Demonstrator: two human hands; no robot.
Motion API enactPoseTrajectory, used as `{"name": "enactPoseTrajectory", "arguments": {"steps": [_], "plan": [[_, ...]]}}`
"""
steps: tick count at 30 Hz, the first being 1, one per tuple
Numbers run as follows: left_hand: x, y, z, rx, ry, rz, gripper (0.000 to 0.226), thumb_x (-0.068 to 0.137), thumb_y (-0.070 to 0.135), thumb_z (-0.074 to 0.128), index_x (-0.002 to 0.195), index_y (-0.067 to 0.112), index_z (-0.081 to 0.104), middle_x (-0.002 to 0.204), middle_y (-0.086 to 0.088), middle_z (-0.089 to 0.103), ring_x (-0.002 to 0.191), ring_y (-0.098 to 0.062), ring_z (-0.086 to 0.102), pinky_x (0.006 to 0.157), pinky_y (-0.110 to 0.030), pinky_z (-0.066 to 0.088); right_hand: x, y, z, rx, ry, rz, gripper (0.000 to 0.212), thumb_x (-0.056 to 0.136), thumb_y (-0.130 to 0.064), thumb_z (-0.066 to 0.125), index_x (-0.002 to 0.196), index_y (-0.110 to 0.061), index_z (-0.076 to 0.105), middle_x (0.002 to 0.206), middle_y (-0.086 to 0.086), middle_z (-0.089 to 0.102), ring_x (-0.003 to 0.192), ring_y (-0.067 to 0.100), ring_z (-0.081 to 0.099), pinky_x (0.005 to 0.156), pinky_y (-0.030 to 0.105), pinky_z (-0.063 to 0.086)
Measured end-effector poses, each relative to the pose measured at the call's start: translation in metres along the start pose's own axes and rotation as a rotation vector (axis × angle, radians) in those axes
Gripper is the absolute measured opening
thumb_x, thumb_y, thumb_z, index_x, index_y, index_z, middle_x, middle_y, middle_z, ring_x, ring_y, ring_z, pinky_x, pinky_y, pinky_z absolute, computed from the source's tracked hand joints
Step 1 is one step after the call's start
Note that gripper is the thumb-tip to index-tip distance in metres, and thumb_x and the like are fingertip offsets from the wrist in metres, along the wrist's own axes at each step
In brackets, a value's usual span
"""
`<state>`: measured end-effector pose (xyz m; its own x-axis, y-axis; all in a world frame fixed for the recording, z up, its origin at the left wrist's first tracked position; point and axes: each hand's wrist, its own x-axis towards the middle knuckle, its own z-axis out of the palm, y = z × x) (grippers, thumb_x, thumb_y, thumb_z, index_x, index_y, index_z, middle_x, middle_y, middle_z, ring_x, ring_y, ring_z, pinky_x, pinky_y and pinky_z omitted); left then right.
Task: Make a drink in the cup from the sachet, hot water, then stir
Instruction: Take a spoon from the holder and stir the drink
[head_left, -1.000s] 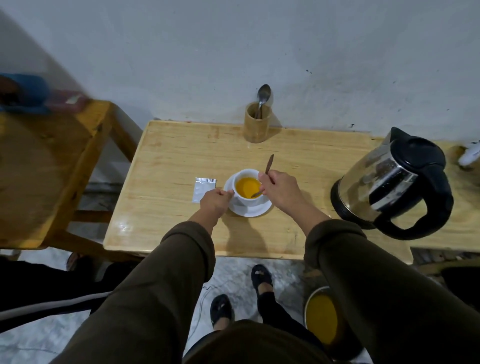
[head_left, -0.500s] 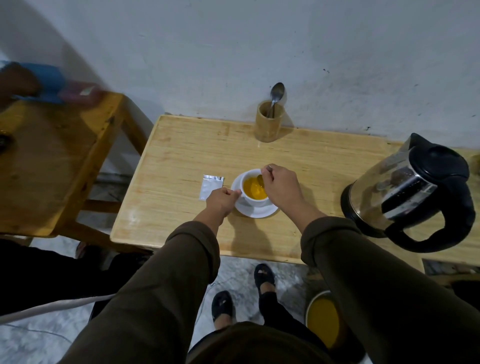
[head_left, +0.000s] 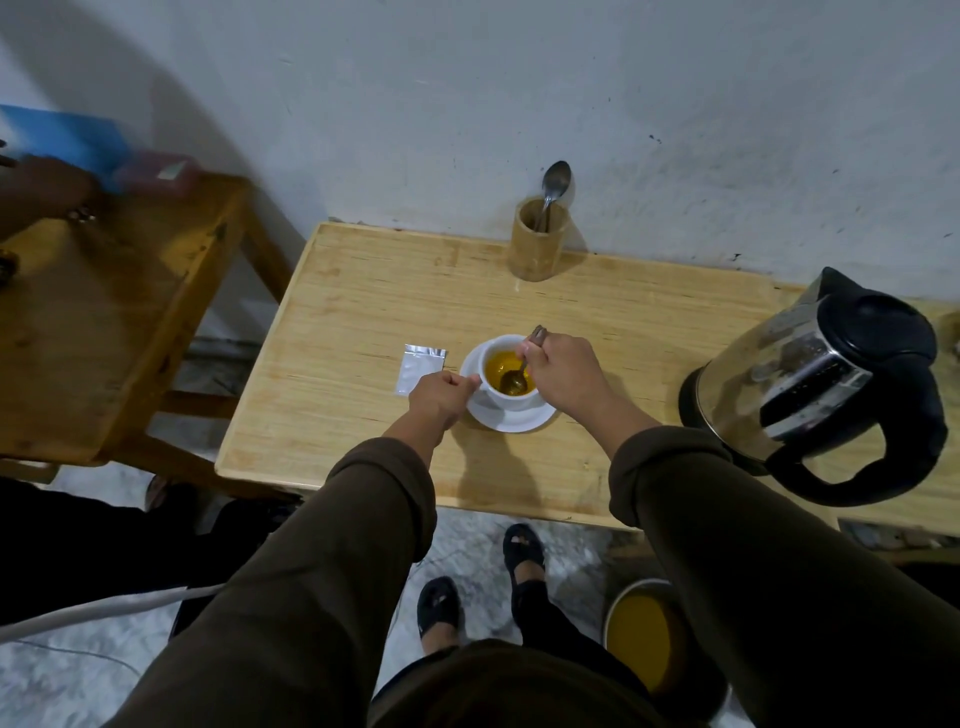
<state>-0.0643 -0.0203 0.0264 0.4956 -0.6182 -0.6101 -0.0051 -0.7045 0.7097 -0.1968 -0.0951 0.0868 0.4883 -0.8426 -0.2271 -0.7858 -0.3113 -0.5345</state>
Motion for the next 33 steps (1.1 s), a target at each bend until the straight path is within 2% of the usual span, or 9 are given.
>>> {"name": "enactPoseTrajectory", "arguments": {"steps": [4, 6, 9, 13, 18, 23, 27, 31, 33], "plan": [[0.001, -0.001, 0.0, -0.015, 0.007, 0.004, 0.025, 0.09, 0.036, 0.058, 0.089, 0.011, 0.059, 0.096, -0.007, 0.058, 0.091, -0.022, 0.051, 0.081, -0.033, 0.043, 0.002, 0.001, -0.001, -0.029, 0.046, 0.017, 0.037, 0.101, -0.026, 0.036, 0.115, -0.004, 0.061, 0.105, 0.019, 0.068, 0.1, 0.032, 0.06, 0.07, 0.027, 0.035], [0.001, -0.001, 0.001, -0.016, 0.009, 0.004, 0.025, 0.09, 0.036, 0.058, 0.088, 0.011, 0.058, 0.095, -0.007, 0.058, 0.09, -0.022, 0.051, 0.079, -0.032, 0.043, 0.001, 0.0, -0.001, -0.014, 0.064, 0.013, 0.035, 0.1, -0.023, 0.038, 0.112, -0.003, 0.064, 0.106, 0.018, 0.068, 0.1, 0.032, 0.061, 0.071, 0.028, 0.039], [0.001, -0.001, 0.001, -0.004, 0.009, 0.005, 0.025, 0.09, 0.036, 0.057, 0.088, 0.011, 0.058, 0.094, -0.008, 0.058, 0.09, -0.022, 0.051, 0.084, -0.034, 0.044, -0.003, -0.004, -0.002, 0.02, 0.093, 0.008, 0.032, 0.099, -0.017, 0.039, 0.105, -0.002, 0.067, 0.107, 0.017, 0.068, 0.1, 0.032, 0.061, 0.081, 0.035, 0.049], [0.001, 0.0, 0.001, 0.011, 0.012, 0.01, 0.027, 0.09, 0.036, 0.058, 0.092, 0.01, 0.062, 0.094, -0.007, 0.057, 0.089, -0.022, 0.05, 0.085, -0.034, 0.045, -0.008, -0.009, -0.002, 0.069, 0.055, 0.026, 0.033, 0.099, -0.014, 0.037, 0.12, -0.005, 0.062, 0.118, 0.017, 0.066, 0.109, 0.034, 0.059, 0.092, 0.038, 0.049], [0.002, 0.0, 0.001, 0.025, 0.015, 0.016, 0.025, 0.09, 0.037, 0.057, 0.087, 0.012, 0.057, 0.093, -0.007, 0.057, 0.089, -0.022, 0.05, 0.082, -0.032, 0.042, -0.009, -0.01, -0.002, 0.023, -0.016, -0.031, 0.034, 0.099, -0.019, 0.038, 0.101, -0.004, 0.069, 0.108, 0.017, 0.07, 0.104, 0.035, 0.061, 0.09, 0.039, 0.048], [0.002, 0.0, 0.001, 0.013, 0.021, 0.006, 0.026, 0.09, 0.037, 0.057, 0.088, 0.011, 0.058, 0.095, -0.007, 0.057, 0.091, -0.022, 0.051, 0.092, -0.038, 0.047, -0.006, -0.007, -0.004, -0.017, -0.034, -0.018, 0.037, 0.099, -0.024, 0.037, 0.112, -0.003, 0.065, 0.11, 0.019, 0.068, 0.104, 0.033, 0.061, 0.088, 0.037, 0.048], [0.001, 0.0, 0.001, -0.004, 0.016, 0.001, 0.026, 0.09, 0.037, 0.057, 0.078, 0.014, 0.056, 0.093, -0.008, 0.057, 0.089, -0.022, 0.051, 0.083, -0.034, 0.045, -0.007, -0.005, -0.008, -0.049, 0.003, 0.009, 0.031, 0.099, -0.017, 0.038, 0.115, -0.004, 0.062, 0.113, 0.017, 0.064, 0.107, 0.034, 0.058, 0.075, 0.033, 0.042], [0.001, 0.0, 0.001, 0.015, 0.015, 0.002, 0.026, 0.09, 0.037, 0.057, 0.087, 0.011, 0.057, 0.092, -0.006, 0.056, 0.089, -0.022, 0.05, 0.082, -0.033, 0.043, -0.009, -0.005, -0.007, -0.031, -0.004, -0.018, 0.032, 0.1, -0.017, 0.039, 0.117, -0.009, 0.065, 0.122, 0.014, 0.064, 0.113, 0.032, 0.057, 0.095, 0.039, 0.048], [0.001, 0.0, 0.001, 0.022, 0.017, 0.007, 0.027, 0.09, 0.038, 0.057, 0.089, 0.011, 0.057, 0.092, -0.005, 0.056, 0.089, -0.021, 0.05, 0.079, -0.031, 0.042, -0.009, -0.006, -0.005, -0.028, -0.014, -0.044, 0.032, 0.1, -0.017, 0.039, 0.111, -0.008, 0.067, 0.12, 0.014, 0.066, 0.112, 0.031, 0.058, 0.095, 0.041, 0.047]]}}
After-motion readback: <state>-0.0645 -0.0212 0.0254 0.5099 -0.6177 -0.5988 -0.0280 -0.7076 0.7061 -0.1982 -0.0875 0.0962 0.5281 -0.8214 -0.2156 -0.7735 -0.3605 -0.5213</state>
